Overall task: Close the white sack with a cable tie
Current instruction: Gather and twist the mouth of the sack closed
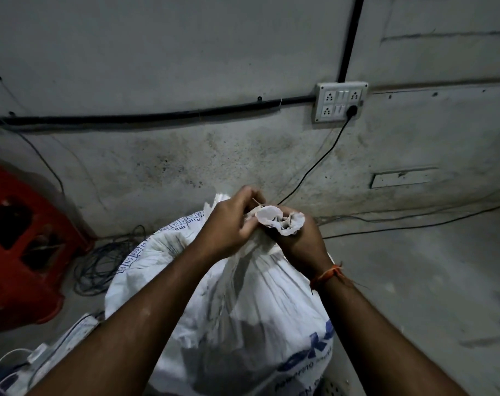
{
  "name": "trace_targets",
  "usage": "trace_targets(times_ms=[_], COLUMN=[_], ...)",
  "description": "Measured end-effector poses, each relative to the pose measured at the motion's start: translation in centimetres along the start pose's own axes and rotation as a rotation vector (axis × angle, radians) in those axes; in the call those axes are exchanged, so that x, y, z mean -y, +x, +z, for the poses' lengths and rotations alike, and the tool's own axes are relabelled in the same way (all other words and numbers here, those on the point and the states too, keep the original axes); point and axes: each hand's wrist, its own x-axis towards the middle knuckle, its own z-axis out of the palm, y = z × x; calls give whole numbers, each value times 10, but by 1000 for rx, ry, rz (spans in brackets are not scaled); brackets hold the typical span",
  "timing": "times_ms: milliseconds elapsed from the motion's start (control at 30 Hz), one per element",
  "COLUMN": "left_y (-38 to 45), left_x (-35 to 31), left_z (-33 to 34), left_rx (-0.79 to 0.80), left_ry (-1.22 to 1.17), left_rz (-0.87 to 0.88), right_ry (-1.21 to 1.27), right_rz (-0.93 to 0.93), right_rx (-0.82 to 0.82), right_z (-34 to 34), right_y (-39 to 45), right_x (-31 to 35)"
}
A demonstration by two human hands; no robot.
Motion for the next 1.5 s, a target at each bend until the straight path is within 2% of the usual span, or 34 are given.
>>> trace_targets(times_ms=[133, 233, 333, 567, 700, 833, 967, 1100, 1367, 1500], left_y=[-12, -17, -19, -14, -5, 3, 6, 6, -8, -8], left_x=[25, 42, 56, 53, 48, 43, 33, 32, 65, 74], left_z=[-2, -9, -20, -17, -14, -11, -6, -5, -29, -40], left_rx=[153, 109, 111, -57, -137, -146, -78, -30, 152, 258], left_ry=[150, 173, 72, -54, -62, -33, -32, 15, 136, 246], left_rz=[-25, -68, -131, -163, -188, -185, -115, -60, -22, -17], right_ry=[99, 161, 301, 327, 250, 108, 33, -19, 335, 467], right_rz=[36, 61, 94, 91, 85, -1, 38, 33, 54, 100], right_rx=[-67, -78, -148, -274, -244, -89, 82, 78, -8, 26], right_z=[-9, -13, -19, -7, 4, 14, 23, 25, 16, 12], right_y=[1, 3, 5, 5, 9, 17, 28, 34, 19, 16], right_x=[-9, -12, -15, -25, -25, -22, -27, -39, -37, -42])
